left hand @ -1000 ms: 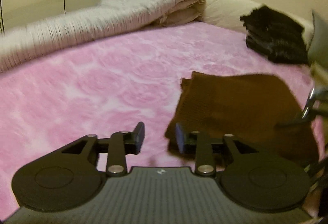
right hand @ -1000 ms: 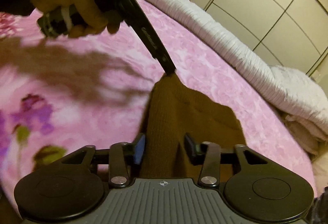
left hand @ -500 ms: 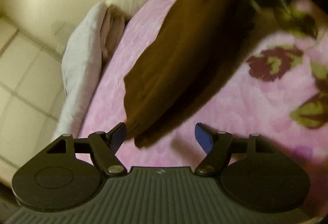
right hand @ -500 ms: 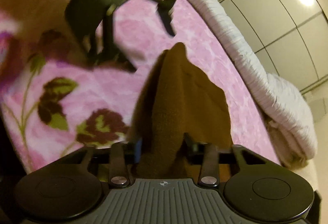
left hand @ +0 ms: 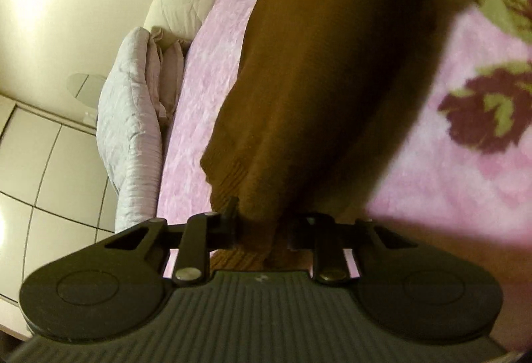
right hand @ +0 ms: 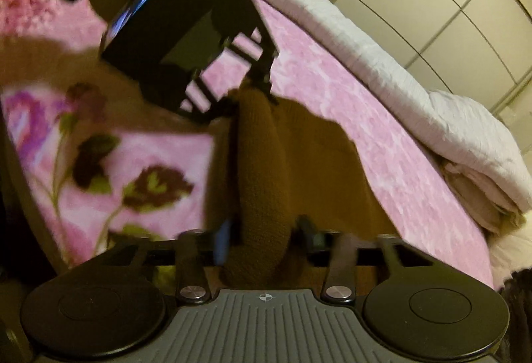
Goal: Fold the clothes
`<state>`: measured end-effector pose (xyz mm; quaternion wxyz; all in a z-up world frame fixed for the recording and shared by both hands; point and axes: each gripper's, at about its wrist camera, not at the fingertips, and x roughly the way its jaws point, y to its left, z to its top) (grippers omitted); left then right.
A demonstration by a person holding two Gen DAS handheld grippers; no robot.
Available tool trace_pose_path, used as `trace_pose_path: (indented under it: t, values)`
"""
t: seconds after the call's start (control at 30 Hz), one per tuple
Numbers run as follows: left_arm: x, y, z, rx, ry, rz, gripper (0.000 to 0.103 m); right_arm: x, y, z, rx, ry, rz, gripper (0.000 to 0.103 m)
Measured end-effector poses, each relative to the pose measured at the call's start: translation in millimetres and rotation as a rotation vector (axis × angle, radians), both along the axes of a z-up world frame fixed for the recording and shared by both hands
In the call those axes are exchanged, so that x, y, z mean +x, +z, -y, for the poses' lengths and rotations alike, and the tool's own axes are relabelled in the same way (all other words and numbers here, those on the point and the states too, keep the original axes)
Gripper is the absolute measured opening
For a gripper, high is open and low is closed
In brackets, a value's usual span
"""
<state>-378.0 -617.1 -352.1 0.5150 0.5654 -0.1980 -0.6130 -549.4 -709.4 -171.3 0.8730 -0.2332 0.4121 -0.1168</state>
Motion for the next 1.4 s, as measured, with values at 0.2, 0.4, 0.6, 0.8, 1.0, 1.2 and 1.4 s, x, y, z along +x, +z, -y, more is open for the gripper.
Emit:
trace_pose_path:
  t: [0.2,0.4,0.6,0.8,1.0,1.2,1.4]
  values:
    - [1,22,1,0.034,0.045,-0.075,0.020,5,-45,-19,-0.267,0.012,-0.054,0.065]
    - [7,52,-30,-0.031,0.140,-0.043,0.019,14,-27,-3,-0.319,0.056,-0.015,0.035]
    - [2,89,-96,-0.059,0.262,-0.026,0.018,32,20,-4,-0.412,0.162,0.081,0.034]
    - [-60,65,-163,0.048,0.199,-0.047,0.019,1,11,-16,-0.362,0.189,0.030,0.034]
    - [-90,36,-183,0.106,0.197,-0.112,0.024,-46,-14,-16,-0.285,0.070,-0.053,0.034]
    - [-39,69,-217,0.133,0.359,-0.433,0.029,-83,-8,5,-0.201,-0.112,-0.016,0.034]
    - [22,99,-210,0.036,0.551,-0.643,0.029,-85,35,25,0.063,-0.199,0.205,0.037]
